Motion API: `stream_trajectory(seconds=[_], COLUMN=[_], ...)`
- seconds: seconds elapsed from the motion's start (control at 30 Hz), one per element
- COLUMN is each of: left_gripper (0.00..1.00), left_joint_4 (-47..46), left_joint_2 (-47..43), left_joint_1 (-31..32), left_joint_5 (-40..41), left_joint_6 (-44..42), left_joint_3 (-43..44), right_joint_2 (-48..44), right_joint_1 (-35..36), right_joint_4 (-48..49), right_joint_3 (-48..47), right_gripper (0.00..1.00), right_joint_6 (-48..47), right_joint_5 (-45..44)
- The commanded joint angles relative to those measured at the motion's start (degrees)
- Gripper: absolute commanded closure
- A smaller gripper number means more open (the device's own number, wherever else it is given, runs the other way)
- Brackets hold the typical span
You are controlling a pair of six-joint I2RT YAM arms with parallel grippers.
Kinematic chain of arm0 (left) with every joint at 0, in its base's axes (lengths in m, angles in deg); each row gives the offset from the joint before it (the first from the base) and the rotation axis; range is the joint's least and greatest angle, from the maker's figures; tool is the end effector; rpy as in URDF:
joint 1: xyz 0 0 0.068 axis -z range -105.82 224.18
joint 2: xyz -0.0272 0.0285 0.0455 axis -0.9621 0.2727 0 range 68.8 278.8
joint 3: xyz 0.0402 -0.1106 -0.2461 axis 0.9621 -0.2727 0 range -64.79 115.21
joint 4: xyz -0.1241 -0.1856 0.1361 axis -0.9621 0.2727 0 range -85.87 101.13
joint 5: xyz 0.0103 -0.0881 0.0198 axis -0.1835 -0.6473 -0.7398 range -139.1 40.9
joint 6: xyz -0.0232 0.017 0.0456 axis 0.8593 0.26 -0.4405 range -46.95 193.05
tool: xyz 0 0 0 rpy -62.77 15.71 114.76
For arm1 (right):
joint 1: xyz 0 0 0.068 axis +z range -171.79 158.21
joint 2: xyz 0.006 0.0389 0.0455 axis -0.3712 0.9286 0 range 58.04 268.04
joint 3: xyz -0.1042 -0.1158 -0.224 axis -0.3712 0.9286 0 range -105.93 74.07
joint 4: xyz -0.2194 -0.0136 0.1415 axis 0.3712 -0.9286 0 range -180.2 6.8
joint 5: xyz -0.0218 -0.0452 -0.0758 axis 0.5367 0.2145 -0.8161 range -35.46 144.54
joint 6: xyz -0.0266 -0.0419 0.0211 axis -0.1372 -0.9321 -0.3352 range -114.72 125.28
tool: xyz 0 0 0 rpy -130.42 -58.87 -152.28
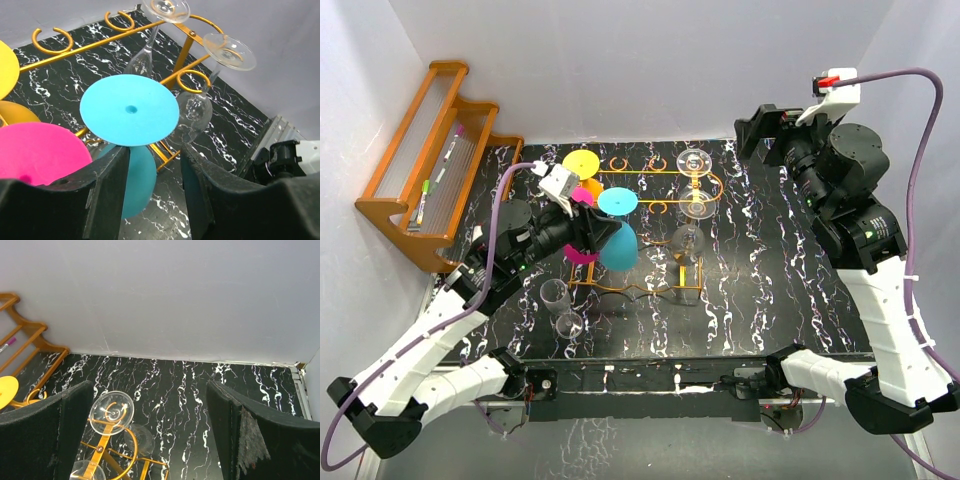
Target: Place the wine glass upside down on the wine glass rack
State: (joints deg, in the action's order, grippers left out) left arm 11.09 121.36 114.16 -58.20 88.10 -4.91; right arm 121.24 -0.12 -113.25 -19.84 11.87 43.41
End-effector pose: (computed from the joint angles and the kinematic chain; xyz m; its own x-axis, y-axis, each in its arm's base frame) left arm 0.1527 -0.1354 0.4145 -0.1917 -0.1739 -0.9659 0.7310 0.6314 -0.2587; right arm 0.1790 0.0637 0.5271 -0.0104 0.1169 -0.9931 -0.1828 0.9762 0.1168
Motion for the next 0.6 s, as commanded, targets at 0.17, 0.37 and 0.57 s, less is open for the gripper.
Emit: stream_trajectory(seconds=[0.17,0.37,0.57], left_gripper=[0.55,0.55,0.49], left_joint_4=[5.7,8.3,12.1], left_joint_2=[-4.4,-6.4,-7.8], left_joint_1=[-0.2,-0.2,-0.2], left_joint_5=[-5.6,-8.0,-10.1], left_joint_6=[-2.2,-1.6,-3.9], left_joint_3=[3.6,3.3,6.2], right_joint_2=[-2.1,-3.2,-3.7], right_joint_1=[-0.2,-0.2,-0.2], right_joint_4=[0.0,0.0,-1.6], right_joint_3=[1.0,2.9,2.9], right_gripper=[0.02,0.02,0.02], right_joint_6=[2.6,4.9,6.6], right_joint_5=[1.7,2.8,3.2])
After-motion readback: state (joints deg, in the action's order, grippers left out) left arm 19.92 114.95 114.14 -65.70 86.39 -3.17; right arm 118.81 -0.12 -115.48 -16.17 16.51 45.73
